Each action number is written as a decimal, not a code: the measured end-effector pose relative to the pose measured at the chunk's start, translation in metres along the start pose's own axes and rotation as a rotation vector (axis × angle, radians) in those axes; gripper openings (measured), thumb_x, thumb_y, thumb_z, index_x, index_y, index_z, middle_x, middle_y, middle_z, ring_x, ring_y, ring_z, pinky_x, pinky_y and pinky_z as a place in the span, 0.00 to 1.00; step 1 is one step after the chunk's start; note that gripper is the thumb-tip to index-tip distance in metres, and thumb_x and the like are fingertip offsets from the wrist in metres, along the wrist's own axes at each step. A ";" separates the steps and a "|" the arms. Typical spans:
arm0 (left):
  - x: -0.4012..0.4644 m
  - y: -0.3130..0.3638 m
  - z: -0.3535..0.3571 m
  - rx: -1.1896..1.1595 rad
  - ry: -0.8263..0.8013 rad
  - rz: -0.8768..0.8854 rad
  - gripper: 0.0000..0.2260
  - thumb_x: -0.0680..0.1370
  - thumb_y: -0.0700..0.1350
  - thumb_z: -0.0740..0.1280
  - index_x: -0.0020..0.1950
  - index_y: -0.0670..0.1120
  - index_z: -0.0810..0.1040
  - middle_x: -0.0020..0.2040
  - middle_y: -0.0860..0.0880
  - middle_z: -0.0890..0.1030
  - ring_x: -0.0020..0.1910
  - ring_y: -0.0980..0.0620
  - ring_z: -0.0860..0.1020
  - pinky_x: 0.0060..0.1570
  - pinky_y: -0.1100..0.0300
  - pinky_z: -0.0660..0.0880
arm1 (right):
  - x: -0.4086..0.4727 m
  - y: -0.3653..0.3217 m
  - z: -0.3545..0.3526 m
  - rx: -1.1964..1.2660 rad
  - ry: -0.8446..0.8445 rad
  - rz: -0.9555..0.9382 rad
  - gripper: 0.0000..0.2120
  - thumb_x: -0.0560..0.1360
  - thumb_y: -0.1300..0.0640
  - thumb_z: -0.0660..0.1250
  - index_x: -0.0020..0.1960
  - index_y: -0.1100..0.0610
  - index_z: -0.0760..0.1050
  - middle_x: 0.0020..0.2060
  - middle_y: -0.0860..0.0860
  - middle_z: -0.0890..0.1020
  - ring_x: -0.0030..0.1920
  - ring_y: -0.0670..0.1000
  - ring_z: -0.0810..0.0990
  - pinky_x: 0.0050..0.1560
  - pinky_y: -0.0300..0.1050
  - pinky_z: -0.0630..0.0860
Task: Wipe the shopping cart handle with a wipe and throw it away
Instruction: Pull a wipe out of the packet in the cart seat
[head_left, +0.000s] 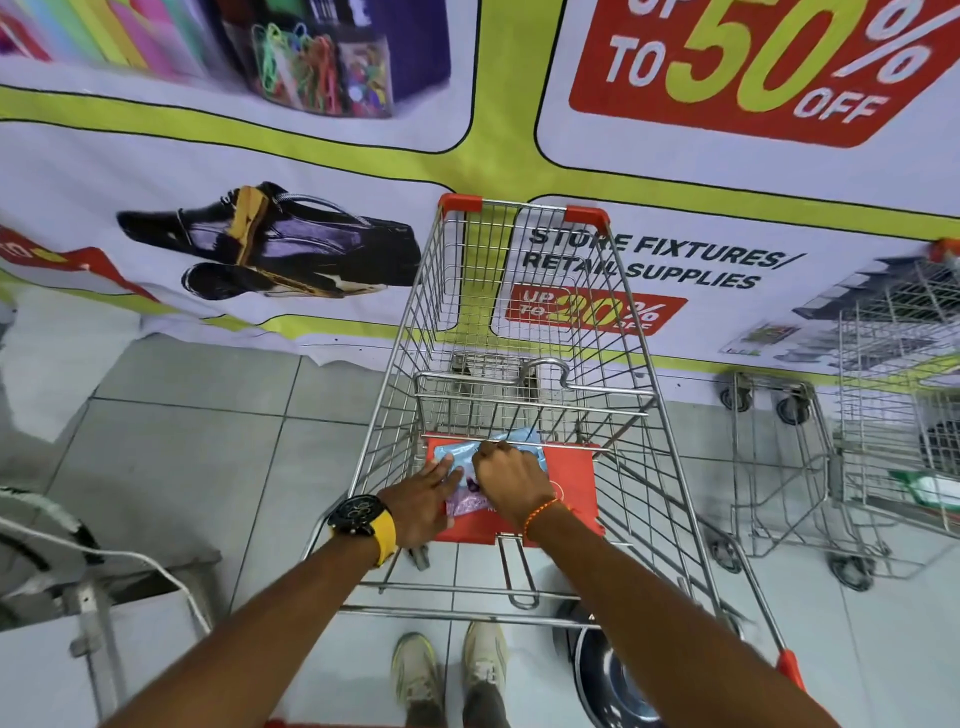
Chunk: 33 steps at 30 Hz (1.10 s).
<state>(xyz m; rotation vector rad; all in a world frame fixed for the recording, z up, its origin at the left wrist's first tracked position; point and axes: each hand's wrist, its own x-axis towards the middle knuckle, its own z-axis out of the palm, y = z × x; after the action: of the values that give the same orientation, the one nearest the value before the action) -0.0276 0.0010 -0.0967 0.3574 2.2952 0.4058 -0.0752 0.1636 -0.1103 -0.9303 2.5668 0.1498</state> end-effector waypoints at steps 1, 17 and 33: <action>0.000 0.000 -0.001 0.000 0.006 0.001 0.33 0.81 0.50 0.58 0.78 0.43 0.43 0.79 0.42 0.42 0.78 0.43 0.42 0.75 0.53 0.48 | 0.000 -0.001 0.001 -0.008 -0.002 0.002 0.08 0.80 0.60 0.66 0.57 0.62 0.77 0.54 0.58 0.80 0.54 0.61 0.81 0.48 0.58 0.80; 0.000 -0.002 0.001 0.012 -0.015 -0.018 0.34 0.80 0.52 0.59 0.78 0.45 0.43 0.79 0.43 0.41 0.78 0.43 0.41 0.76 0.51 0.49 | -0.018 0.011 -0.009 0.291 0.195 -0.062 0.12 0.76 0.60 0.68 0.55 0.65 0.74 0.54 0.63 0.79 0.52 0.64 0.79 0.50 0.58 0.78; 0.003 -0.003 0.003 0.015 0.000 -0.030 0.33 0.80 0.52 0.60 0.78 0.45 0.46 0.80 0.44 0.41 0.78 0.44 0.40 0.76 0.50 0.52 | -0.012 0.005 -0.002 0.105 0.126 -0.057 0.05 0.75 0.62 0.70 0.51 0.61 0.78 0.49 0.58 0.82 0.52 0.62 0.81 0.39 0.58 0.81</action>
<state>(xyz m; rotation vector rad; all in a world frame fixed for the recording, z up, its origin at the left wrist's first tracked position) -0.0275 0.0004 -0.1020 0.3294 2.3018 0.3739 -0.0706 0.1743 -0.1040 -1.0018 2.6304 -0.0612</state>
